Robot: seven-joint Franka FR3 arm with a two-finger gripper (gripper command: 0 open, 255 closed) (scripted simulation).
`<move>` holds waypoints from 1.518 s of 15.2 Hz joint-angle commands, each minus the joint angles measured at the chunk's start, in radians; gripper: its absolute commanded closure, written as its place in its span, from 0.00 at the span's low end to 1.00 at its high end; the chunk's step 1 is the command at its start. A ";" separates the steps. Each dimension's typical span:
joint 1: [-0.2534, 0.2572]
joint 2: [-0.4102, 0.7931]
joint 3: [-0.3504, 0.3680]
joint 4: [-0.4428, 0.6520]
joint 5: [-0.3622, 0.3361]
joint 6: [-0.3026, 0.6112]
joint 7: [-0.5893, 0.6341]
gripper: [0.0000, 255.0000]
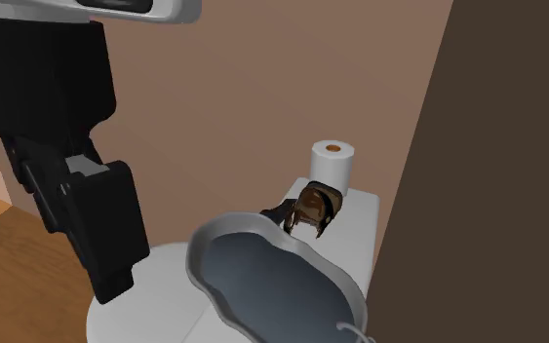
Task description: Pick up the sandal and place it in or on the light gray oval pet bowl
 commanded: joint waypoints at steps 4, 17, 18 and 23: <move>0.001 0.068 0.006 -0.017 0.003 0.112 0.001 0.00; 0.005 0.454 0.025 0.060 0.011 0.536 0.010 0.00; 0.005 0.487 0.026 0.076 0.011 0.563 0.011 0.00; 0.006 0.657 0.030 0.175 0.009 0.677 0.017 0.00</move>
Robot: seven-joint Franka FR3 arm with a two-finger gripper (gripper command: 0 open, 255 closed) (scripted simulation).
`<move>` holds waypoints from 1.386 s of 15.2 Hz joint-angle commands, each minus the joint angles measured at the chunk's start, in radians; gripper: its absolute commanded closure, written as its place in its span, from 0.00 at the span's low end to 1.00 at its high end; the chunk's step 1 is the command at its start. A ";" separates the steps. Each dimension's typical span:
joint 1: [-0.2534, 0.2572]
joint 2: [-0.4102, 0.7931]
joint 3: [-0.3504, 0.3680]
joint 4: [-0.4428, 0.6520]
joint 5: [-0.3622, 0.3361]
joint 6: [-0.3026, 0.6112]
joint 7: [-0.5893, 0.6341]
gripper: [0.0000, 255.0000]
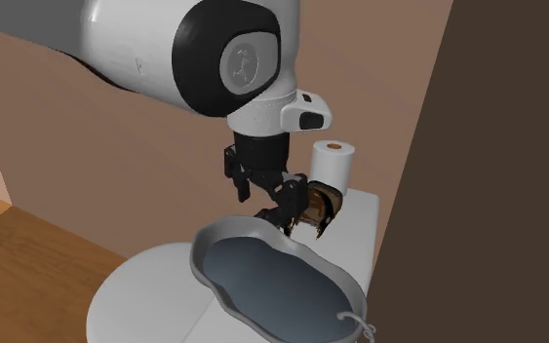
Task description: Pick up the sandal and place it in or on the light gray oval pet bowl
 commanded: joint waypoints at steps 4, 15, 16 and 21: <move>0.001 0.175 0.002 0.125 -0.004 0.096 0.006 0.00; 0.005 0.344 0.004 0.196 -0.007 0.220 0.011 0.00; 0.005 0.343 0.004 0.196 -0.007 0.221 0.011 0.00; 0.005 0.344 0.004 0.196 -0.007 0.220 0.011 0.00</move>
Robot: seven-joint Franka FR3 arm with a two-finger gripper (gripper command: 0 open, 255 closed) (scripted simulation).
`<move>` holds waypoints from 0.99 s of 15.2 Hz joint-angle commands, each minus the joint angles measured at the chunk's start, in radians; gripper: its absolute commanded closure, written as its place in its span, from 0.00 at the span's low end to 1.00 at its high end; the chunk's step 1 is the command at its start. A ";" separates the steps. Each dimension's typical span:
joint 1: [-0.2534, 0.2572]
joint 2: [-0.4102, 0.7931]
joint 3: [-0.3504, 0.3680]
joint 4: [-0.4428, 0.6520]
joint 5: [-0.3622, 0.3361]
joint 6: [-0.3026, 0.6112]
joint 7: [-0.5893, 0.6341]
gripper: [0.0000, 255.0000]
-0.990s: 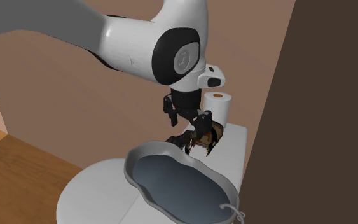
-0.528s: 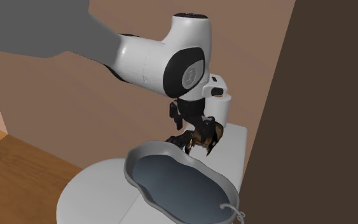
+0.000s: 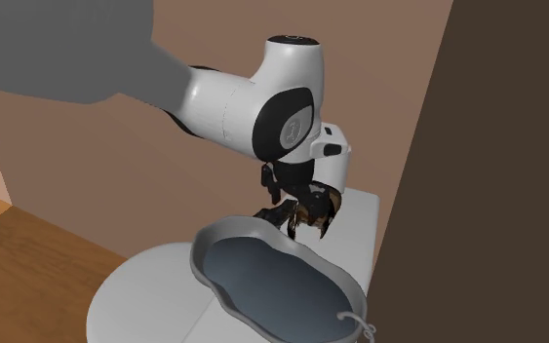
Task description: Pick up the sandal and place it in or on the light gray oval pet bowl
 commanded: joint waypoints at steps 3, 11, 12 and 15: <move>0.000 0.000 0.000 -0.001 0.000 0.001 0.000 1.00; 0.001 0.000 0.000 0.000 0.000 0.000 0.001 1.00; 0.000 0.000 0.000 -0.001 0.000 0.001 0.000 1.00; 0.000 -0.018 0.000 0.018 -0.001 -0.036 0.002 1.00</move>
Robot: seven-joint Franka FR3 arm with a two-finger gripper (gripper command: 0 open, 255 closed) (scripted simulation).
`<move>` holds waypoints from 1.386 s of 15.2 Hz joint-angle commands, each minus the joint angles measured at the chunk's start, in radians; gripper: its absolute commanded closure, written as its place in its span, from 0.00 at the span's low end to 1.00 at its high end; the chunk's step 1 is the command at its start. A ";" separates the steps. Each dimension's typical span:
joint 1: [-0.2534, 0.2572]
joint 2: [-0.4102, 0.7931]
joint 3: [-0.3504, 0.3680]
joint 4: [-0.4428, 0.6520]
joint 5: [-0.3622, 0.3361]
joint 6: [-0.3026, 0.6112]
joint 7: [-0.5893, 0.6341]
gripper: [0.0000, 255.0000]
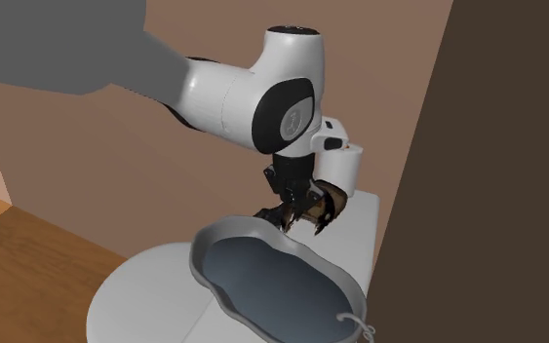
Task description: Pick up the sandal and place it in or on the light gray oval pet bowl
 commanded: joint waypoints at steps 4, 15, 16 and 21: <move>0.000 -0.025 -0.001 0.034 -0.002 -0.058 0.004 1.00; -0.001 -0.066 -0.002 0.131 -0.006 -0.196 0.011 1.00; -0.001 -0.069 -0.002 0.141 -0.007 -0.209 0.012 1.00; -0.001 -0.078 -0.002 0.196 -0.008 -0.273 0.015 1.00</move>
